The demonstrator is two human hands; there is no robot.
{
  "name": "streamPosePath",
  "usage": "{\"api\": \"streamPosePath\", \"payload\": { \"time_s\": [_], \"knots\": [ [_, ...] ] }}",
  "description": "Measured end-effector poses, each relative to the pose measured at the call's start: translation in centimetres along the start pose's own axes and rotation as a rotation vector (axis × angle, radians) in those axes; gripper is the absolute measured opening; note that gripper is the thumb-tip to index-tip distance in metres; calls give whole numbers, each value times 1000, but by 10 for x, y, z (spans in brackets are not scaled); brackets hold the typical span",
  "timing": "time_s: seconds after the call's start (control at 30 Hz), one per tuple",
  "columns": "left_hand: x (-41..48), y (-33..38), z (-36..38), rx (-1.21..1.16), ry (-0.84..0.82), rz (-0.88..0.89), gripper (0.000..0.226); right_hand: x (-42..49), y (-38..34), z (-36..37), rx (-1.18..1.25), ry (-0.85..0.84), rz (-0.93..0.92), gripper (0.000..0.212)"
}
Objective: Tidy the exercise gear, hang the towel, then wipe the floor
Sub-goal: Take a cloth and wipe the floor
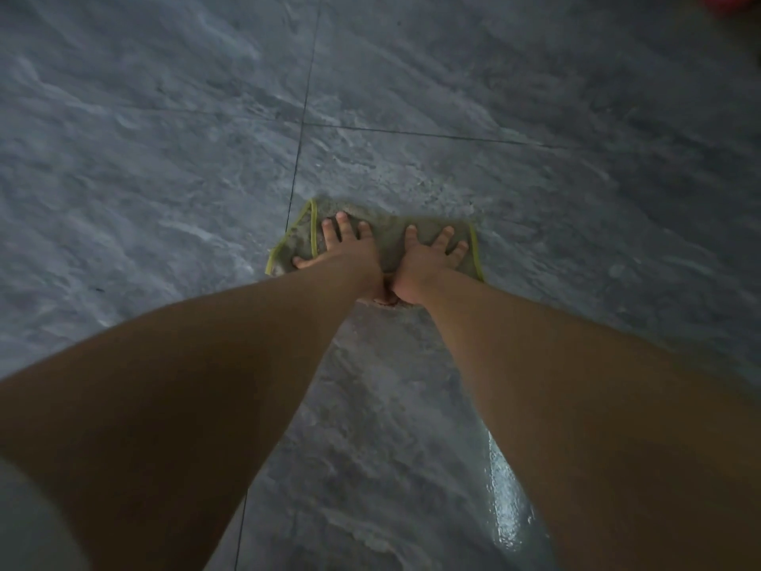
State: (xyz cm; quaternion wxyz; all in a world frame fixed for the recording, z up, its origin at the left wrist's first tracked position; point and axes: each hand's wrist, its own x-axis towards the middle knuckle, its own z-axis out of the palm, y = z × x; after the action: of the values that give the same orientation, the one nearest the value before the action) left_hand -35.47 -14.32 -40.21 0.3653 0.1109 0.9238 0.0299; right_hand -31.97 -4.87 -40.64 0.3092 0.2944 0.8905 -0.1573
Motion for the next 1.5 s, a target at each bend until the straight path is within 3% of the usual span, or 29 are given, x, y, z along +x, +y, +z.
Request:
{"api": "streamPosePath", "payload": {
  "time_s": [0.3,0.6,0.87,1.23,1.5],
  "knots": [
    [-35,6,36,18,37,39,116,-27,35,25,58,19,-7,105],
    [-109,96,127,61,4,91,106,-97,170,59,85,14,122,115],
    [-190,152,203,168,-88,238,114,-182,271,103,97,-15,255,117],
    [-254,133,263,218,-124,262,108,-251,288,156,150,-67,276,115],
    [-262,142,256,236,-141,248,110,-256,287,151,180,-99,299,112]
  ]
}}
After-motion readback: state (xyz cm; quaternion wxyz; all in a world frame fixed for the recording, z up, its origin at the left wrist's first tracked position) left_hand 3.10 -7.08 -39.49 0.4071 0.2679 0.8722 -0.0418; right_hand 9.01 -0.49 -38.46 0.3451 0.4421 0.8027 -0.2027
